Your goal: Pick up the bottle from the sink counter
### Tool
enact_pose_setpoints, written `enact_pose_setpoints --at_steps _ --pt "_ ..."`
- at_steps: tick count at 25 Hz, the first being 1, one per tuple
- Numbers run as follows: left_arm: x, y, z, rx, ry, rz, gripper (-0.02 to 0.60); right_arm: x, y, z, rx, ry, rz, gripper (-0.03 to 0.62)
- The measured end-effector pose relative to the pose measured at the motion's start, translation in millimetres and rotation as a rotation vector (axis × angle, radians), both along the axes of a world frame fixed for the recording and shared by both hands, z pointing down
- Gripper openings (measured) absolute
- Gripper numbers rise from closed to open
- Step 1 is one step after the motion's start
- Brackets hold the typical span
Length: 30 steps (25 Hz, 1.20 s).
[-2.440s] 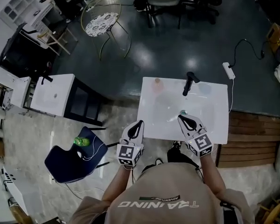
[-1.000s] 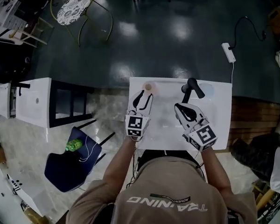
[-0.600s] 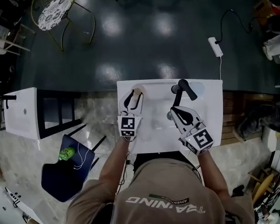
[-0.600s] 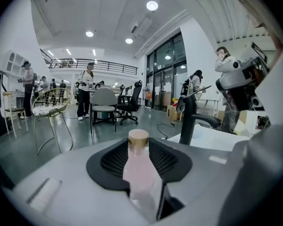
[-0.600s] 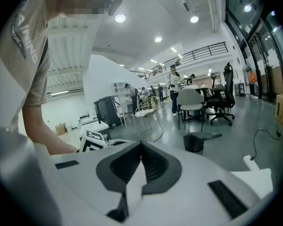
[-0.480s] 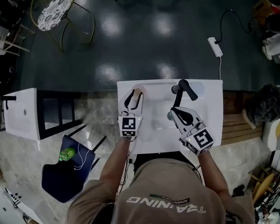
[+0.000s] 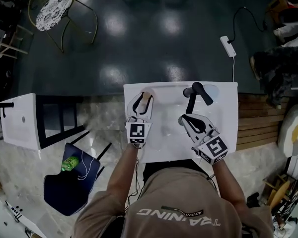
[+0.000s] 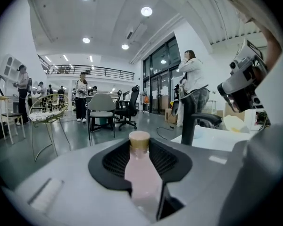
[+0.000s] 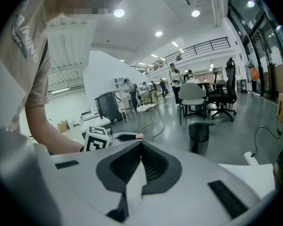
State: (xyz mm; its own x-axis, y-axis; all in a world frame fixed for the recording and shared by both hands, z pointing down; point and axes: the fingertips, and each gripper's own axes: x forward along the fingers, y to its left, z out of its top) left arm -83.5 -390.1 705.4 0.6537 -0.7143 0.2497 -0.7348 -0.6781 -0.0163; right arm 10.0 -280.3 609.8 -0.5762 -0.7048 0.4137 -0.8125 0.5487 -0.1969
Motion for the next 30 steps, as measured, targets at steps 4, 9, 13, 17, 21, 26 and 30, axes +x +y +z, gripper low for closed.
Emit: enact_pose_setpoints --at_steps 4,9,13,17,21,26,30 --pt "1.4 -1.1 0.3 -0.007 -0.012 0.014 0.129 -2.6 0.8 4.1 -0.005 0.004 -0.009 0.008" --pt "-1.0 -2.8 -6.1 -0.02 0.004 0.019 0.129 -7.4 0.1 5.3 -0.001 0.001 -0.026 0.008" --pt "0.8 -3.8 -21.4 -0.001 0.008 0.033 0.129 -5.5 -4.3 4.6 0.005 -0.004 -0.027 0.008" --pt "3.4 0.0 -40.5 0.003 0.025 0.048 0.129 -6.4 -6.0 4.4 0.001 -0.014 -0.033 0.008" --pt "7.6 9.0 -63.4 0.015 0.042 0.072 0.129 -9.8 -11.2 -5.2 0.037 -0.036 -0.034 0.008" --pt "12.4 24.5 -85.5 0.013 0.048 0.098 0.129 -8.2 -14.5 -20.2 0.084 -0.043 -0.03 0.008" --pt "12.7 36.0 -97.3 -0.008 0.055 0.112 0.129 -1.9 -5.8 -21.8 0.077 -0.039 -0.029 0.008"
